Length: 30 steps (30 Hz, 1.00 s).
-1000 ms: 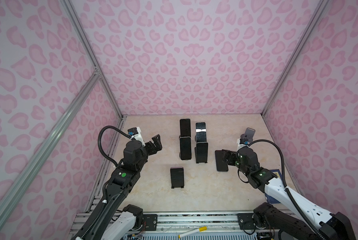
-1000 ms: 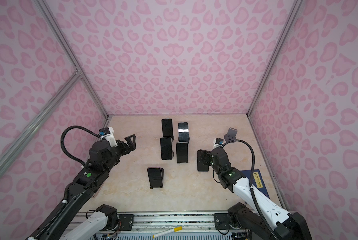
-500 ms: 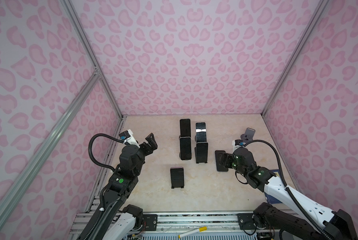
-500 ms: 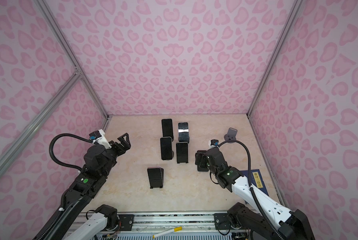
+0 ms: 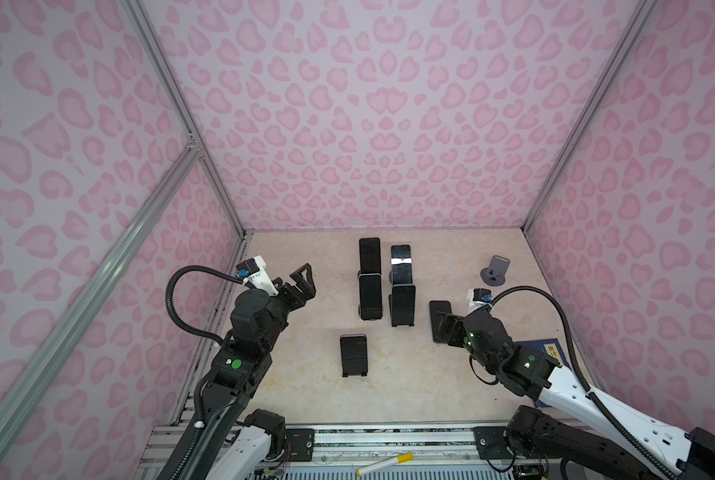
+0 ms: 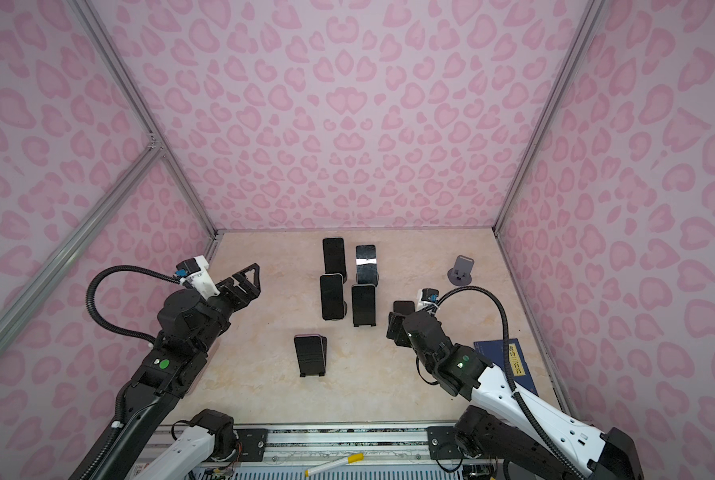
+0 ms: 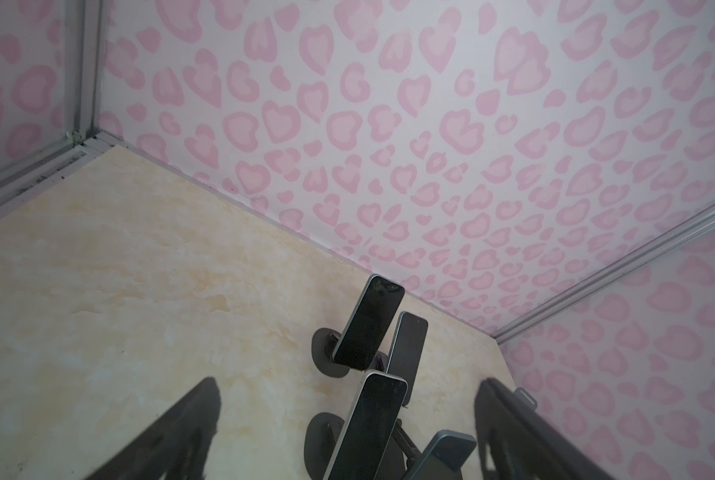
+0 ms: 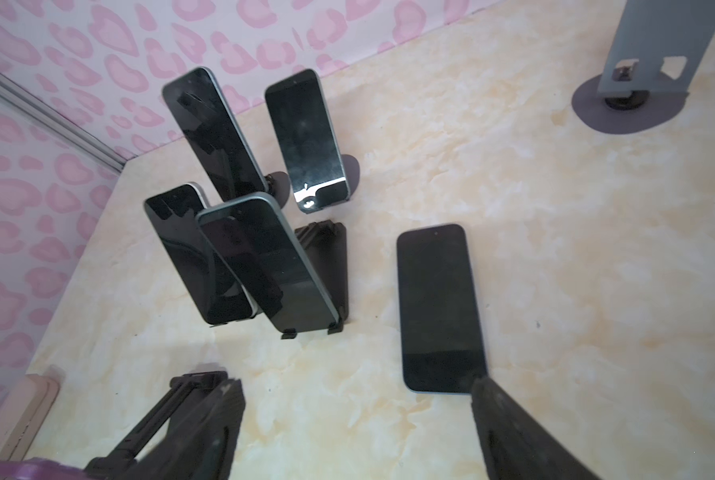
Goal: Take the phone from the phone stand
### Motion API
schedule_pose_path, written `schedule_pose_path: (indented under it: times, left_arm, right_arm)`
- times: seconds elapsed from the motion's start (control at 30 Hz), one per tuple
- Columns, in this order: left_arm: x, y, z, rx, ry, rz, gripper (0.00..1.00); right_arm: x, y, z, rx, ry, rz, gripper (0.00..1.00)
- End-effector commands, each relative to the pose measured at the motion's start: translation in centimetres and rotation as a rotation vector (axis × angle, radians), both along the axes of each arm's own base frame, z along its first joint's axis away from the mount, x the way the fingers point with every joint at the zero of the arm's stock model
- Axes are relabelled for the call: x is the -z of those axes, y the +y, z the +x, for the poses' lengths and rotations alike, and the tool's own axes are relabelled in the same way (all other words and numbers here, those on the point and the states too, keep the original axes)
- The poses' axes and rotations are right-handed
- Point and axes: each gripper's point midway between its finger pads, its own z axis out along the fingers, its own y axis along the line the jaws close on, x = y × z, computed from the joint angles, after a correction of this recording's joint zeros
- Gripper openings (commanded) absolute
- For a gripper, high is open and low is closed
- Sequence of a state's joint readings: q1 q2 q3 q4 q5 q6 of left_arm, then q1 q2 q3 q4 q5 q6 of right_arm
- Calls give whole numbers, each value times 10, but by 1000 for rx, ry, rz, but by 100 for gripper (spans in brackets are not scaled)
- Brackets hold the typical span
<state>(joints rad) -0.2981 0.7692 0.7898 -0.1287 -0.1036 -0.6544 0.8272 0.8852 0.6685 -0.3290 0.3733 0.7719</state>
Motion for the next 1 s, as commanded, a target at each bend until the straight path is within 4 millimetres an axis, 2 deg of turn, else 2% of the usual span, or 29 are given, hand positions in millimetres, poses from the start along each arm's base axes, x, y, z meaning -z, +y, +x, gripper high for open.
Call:
schedule_pose_path:
  times: [0.0, 0.2, 0.43, 0.57, 0.7, 0.77, 0.97]
  left_arm:
    - [0, -19, 2, 98, 28, -39, 98]
    - [11, -41, 9, 200, 96, -64, 96]
    - [14, -54, 7, 272, 124, -79, 95]
    - [14, -65, 6, 332, 139, -81, 95]
    - [19, -64, 9, 325, 162, -71, 94]
    - [21, -60, 10, 304, 170, -64, 94]
    - [24, -51, 11, 249, 181, -42, 93]
  right_arm:
    - [-13, 0, 3, 75, -52, -47, 91]
    - [-24, 42, 16, 38, -64, -142, 93]
    - [-41, 81, 54, 13, -101, -225, 98]
    - [-41, 102, 70, -32, -80, -250, 98]
    - [-37, 128, 62, -87, -89, -251, 98]
    - [-37, 131, 55, -85, -93, -252, 98]
    - [-40, 153, 19, -136, -116, -189, 98]
